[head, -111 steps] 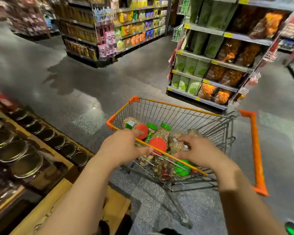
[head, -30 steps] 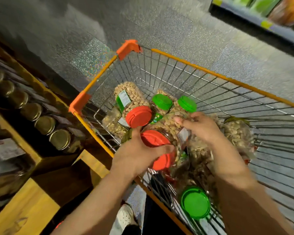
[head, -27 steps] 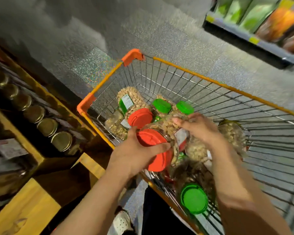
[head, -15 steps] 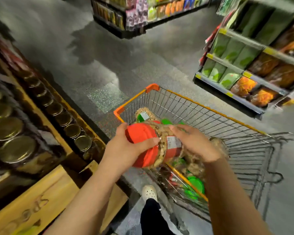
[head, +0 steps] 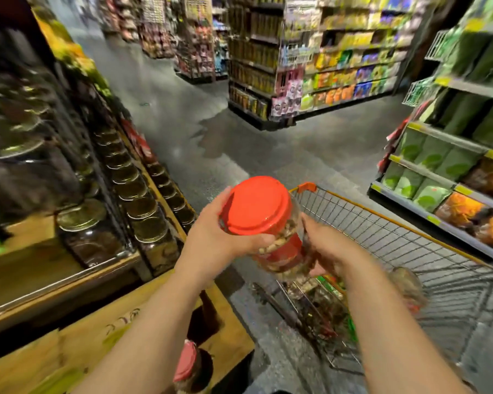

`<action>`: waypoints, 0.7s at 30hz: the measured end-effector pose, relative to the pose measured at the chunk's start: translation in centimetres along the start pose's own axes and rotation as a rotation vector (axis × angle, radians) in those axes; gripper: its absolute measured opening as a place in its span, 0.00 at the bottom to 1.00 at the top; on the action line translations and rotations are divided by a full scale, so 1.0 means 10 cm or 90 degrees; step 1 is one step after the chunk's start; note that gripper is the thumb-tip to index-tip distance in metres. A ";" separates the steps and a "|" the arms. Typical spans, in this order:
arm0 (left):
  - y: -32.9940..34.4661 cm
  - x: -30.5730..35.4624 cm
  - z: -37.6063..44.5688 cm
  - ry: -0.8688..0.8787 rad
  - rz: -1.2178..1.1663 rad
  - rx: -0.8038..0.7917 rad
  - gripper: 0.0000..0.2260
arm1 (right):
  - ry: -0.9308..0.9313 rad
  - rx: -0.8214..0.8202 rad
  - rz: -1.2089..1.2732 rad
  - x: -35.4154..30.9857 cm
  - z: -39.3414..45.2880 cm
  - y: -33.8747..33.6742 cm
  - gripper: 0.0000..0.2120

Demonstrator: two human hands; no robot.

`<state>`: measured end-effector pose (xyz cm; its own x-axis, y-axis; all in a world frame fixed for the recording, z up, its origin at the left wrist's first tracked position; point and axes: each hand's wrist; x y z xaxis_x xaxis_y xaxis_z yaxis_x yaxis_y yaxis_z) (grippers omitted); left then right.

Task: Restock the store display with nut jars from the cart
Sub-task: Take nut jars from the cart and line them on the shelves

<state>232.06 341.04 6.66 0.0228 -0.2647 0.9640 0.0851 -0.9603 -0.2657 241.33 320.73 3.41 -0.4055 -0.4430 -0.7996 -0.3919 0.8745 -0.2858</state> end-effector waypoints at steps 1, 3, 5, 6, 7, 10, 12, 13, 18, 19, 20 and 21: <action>-0.02 0.03 -0.07 0.018 0.014 0.006 0.54 | -0.008 -0.019 0.025 -0.01 -0.08 0.04 0.27; -0.03 0.10 -0.22 0.050 0.031 0.029 0.57 | -0.041 -0.090 0.035 0.01 -0.17 0.09 0.22; 0.03 0.15 -0.36 0.075 0.018 0.063 0.59 | -0.047 -0.172 0.015 0.02 -0.27 0.17 0.24; 0.08 0.16 -0.43 0.079 0.013 0.090 0.60 | -0.056 -0.212 0.008 0.02 -0.30 0.19 0.21; 0.12 0.19 -0.53 0.076 0.014 0.121 0.61 | -0.060 -0.233 0.009 0.02 -0.35 0.20 0.19; 0.24 0.26 -0.79 0.065 0.013 0.201 0.62 | -0.067 -0.248 -0.027 0.03 -0.55 0.22 0.18; 0.34 0.27 -0.99 0.060 0.000 0.259 0.60 | -0.069 -0.307 -0.053 0.07 -0.70 0.23 0.22; 0.40 0.27 -1.10 0.058 0.000 0.287 0.57 | -0.061 -0.326 -0.069 0.13 -0.71 0.24 0.25; 0.55 0.22 -1.72 0.022 0.017 0.398 0.51 | -0.047 -0.415 -0.145 0.38 -0.93 0.45 0.39; 0.55 0.22 -1.83 0.008 0.022 0.411 0.51 | -0.041 -0.429 -0.153 0.41 -0.97 0.51 0.46; 0.54 0.21 -1.96 -0.007 0.026 0.429 0.51 | -0.033 -0.448 -0.161 0.44 -1.03 0.58 0.51; 0.53 0.21 -2.09 -0.021 0.029 0.446 0.52 | -0.035 -0.457 -0.174 0.46 -1.06 0.65 0.52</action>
<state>211.78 333.59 7.23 0.0710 -0.2906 0.9542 0.7050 -0.6622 -0.2541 228.12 322.31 3.47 -0.1829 -0.5983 -0.7802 -0.9196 0.3847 -0.0794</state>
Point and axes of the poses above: each hand's wrist, its own z-axis towards the middle knuckle, its own y-axis out of the palm, x = y × z, and after that the axes turned 7 degrees about -x, right-handed
